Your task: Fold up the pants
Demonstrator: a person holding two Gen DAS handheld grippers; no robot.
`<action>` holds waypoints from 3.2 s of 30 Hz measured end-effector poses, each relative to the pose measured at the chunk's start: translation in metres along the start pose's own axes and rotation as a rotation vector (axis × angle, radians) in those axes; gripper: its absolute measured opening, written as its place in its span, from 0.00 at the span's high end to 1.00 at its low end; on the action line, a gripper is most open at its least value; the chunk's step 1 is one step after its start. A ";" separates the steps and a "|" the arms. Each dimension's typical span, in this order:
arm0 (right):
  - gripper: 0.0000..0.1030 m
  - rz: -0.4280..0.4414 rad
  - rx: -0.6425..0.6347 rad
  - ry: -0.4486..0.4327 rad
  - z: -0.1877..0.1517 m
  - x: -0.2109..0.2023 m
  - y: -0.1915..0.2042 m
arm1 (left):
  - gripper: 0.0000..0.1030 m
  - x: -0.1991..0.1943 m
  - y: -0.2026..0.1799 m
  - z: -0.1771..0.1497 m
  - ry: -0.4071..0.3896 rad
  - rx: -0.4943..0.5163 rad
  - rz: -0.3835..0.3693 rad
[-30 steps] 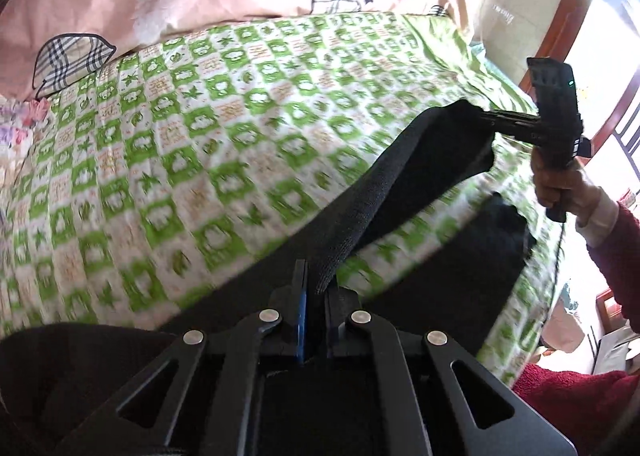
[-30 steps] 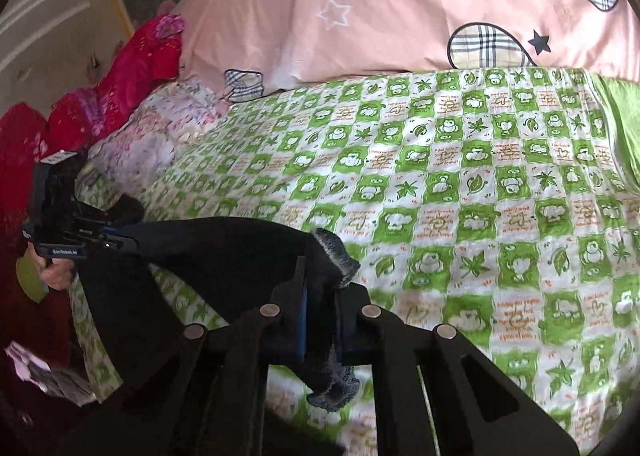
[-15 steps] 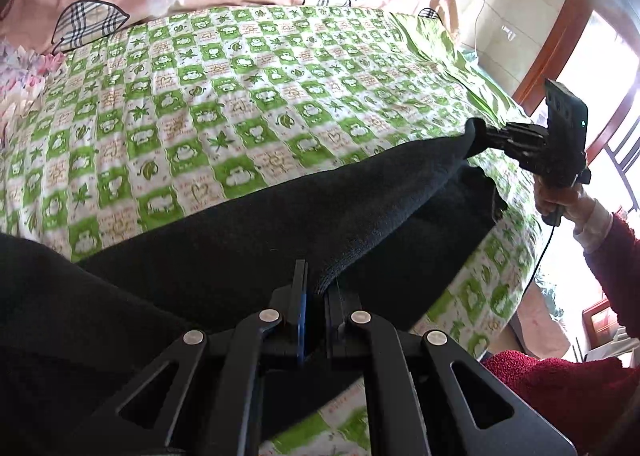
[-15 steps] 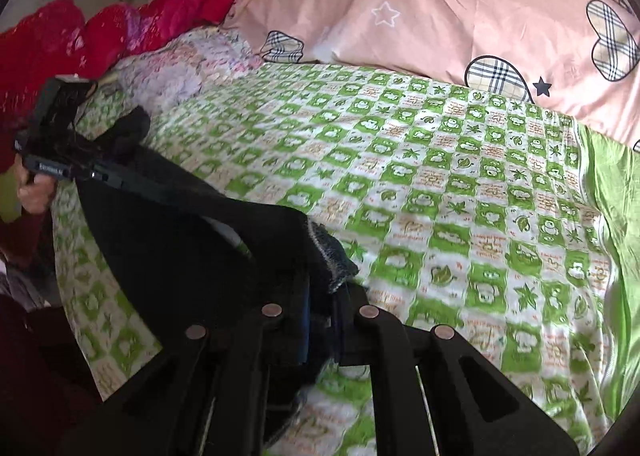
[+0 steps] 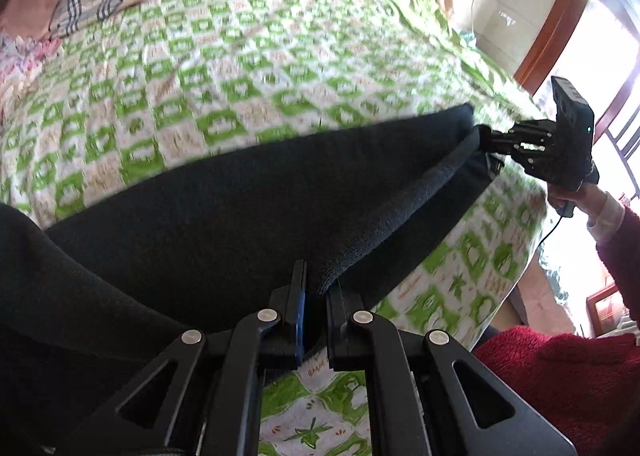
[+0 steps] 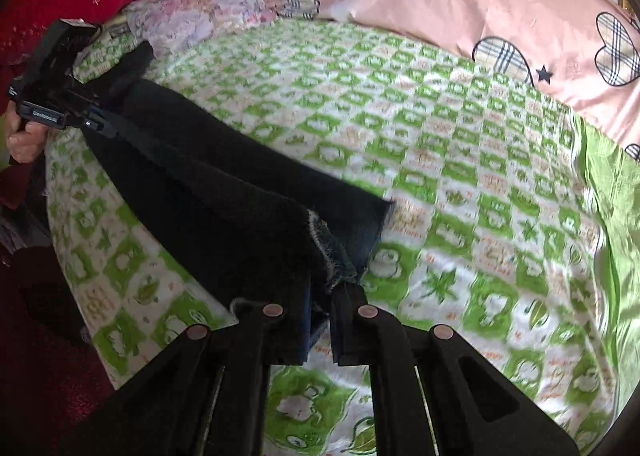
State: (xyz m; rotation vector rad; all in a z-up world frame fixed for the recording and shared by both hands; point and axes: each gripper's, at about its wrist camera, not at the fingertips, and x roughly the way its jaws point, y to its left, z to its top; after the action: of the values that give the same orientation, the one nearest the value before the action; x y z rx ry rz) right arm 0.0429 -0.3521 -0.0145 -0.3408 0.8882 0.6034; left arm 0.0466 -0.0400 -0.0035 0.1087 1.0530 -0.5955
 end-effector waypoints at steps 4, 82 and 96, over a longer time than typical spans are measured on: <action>0.74 -0.013 0.036 0.008 -0.002 -0.005 0.001 | 0.85 0.004 0.000 -0.009 0.019 -0.025 0.006; 0.54 0.456 -0.203 -0.094 0.146 0.081 0.278 | 0.96 -0.143 0.181 -0.144 -0.419 -0.998 0.252; 0.79 0.318 -0.317 -0.037 0.154 0.123 0.324 | 0.90 -0.141 0.208 -0.151 -0.419 -1.067 0.238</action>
State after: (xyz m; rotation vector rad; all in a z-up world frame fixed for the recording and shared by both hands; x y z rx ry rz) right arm -0.0030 0.0235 -0.0328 -0.4754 0.8166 1.0474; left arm -0.0155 0.2466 -0.0011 -0.7837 0.8148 0.2070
